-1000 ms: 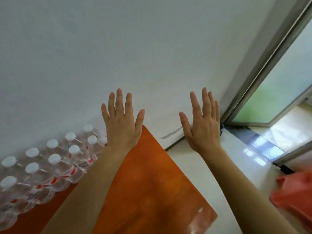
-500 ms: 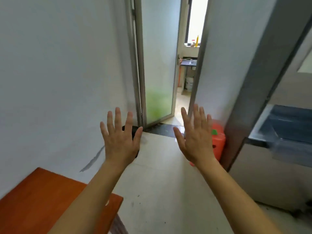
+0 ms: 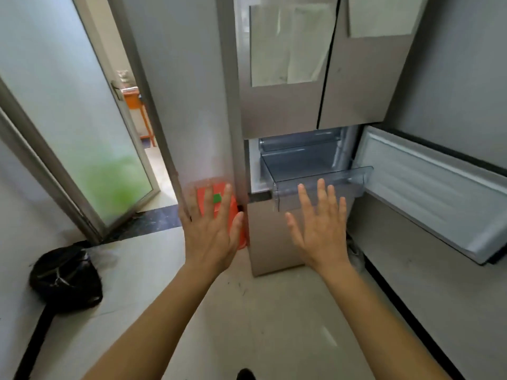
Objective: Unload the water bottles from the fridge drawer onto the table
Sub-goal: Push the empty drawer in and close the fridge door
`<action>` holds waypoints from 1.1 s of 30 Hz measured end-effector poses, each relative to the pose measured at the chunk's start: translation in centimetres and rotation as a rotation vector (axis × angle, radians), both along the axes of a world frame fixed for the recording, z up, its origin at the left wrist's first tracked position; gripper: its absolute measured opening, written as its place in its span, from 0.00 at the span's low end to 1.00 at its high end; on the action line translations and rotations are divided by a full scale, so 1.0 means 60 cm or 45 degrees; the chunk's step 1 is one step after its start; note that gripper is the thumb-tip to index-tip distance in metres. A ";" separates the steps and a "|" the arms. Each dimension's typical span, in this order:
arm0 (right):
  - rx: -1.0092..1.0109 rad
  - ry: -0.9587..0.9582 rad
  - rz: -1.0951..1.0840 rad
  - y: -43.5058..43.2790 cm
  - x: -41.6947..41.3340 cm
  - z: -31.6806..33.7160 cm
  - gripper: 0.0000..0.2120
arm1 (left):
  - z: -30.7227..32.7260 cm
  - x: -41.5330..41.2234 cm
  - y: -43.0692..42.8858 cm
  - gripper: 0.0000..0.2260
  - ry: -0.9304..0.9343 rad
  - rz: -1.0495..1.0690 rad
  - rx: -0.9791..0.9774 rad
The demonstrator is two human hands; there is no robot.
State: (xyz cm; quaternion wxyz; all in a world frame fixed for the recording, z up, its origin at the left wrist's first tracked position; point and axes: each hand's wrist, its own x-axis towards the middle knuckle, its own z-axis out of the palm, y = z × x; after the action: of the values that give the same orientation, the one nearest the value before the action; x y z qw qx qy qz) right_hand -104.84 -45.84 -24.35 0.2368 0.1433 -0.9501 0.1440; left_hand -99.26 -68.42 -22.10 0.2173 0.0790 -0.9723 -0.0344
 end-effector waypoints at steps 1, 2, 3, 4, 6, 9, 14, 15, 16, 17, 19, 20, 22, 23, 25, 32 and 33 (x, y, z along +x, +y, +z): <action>0.013 -0.027 -0.031 0.021 -0.020 -0.010 0.32 | -0.013 -0.035 0.017 0.30 -0.006 -0.037 -0.006; 0.024 -0.047 -0.053 0.037 -0.039 -0.016 0.33 | -0.023 -0.066 0.031 0.29 0.005 -0.073 -0.014; 0.035 -0.070 -0.085 0.057 -0.066 -0.022 0.33 | -0.032 -0.106 0.048 0.29 0.010 -0.116 -0.011; 0.043 -0.095 -0.125 0.073 -0.093 -0.026 0.33 | -0.039 -0.143 0.063 0.29 0.007 -0.149 -0.002; 0.067 -0.137 -0.209 0.103 -0.154 -0.029 0.33 | -0.049 -0.219 0.093 0.29 -0.022 -0.208 0.019; 0.099 -0.195 -0.286 0.138 -0.239 -0.027 0.34 | -0.055 -0.317 0.131 0.29 -0.060 -0.287 0.029; -0.008 -0.283 -0.407 0.181 -0.347 -0.032 0.35 | -0.068 -0.459 0.176 0.30 -0.145 -0.415 -0.070; -0.037 -0.295 -0.421 0.190 -0.363 -0.036 0.35 | -0.074 -0.483 0.185 0.31 -0.165 -0.433 -0.088; -0.055 -0.303 -0.425 0.199 -0.378 -0.042 0.35 | -0.080 -0.504 0.192 0.31 -0.197 -0.446 -0.104; -0.066 -0.311 -0.419 0.206 -0.389 -0.048 0.35 | -0.087 -0.521 0.198 0.31 -0.228 -0.456 -0.122; -0.110 -0.366 -0.401 0.222 -0.423 -0.065 0.35 | -0.106 -0.558 0.214 0.31 -0.300 -0.474 -0.173; -0.140 -0.402 -0.388 0.231 -0.443 -0.076 0.34 | -0.117 -0.575 0.224 0.31 -0.338 -0.480 -0.195; -0.188 -0.451 -0.355 0.244 -0.483 -0.098 0.33 | -0.141 -0.601 0.239 0.30 -0.416 -0.484 -0.211; -0.193 -0.483 -0.327 0.250 -0.508 -0.111 0.33 | -0.155 -0.616 0.247 0.30 -0.451 -0.475 -0.215; -0.163 -0.567 -0.251 0.261 -0.560 -0.139 0.33 | -0.184 -0.647 0.264 0.30 -0.512 -0.431 -0.222; -0.019 -0.758 0.091 0.292 -0.698 -0.211 0.30 | -0.251 -0.734 0.318 0.31 -0.843 -0.147 -0.183; -0.020 -0.753 0.117 0.296 -0.714 -0.218 0.29 | -0.253 -0.742 0.322 0.31 -0.843 -0.124 -0.201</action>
State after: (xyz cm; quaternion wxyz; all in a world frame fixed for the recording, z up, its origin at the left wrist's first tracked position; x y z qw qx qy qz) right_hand -147.66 -28.10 -37.44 -0.0557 0.1362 -0.9692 0.1974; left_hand -143.80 -49.09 -37.30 -0.1066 0.0223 -0.9923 0.0582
